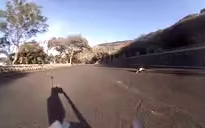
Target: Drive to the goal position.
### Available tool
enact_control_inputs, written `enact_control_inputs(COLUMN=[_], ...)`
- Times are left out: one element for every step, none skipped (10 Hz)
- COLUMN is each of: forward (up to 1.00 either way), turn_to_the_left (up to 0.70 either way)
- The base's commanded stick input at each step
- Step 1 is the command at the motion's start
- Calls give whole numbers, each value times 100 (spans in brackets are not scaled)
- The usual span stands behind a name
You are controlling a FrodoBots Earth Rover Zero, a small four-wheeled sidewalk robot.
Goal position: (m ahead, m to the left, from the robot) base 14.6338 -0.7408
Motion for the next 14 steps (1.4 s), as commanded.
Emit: enact_control_inputs(forward=[50,50,50,50,50,50,50,50,50,50,50,50,50,50], turn_to_the_left=[0,0,0,0,0,0,0,0,0,0,0,0,0,0])
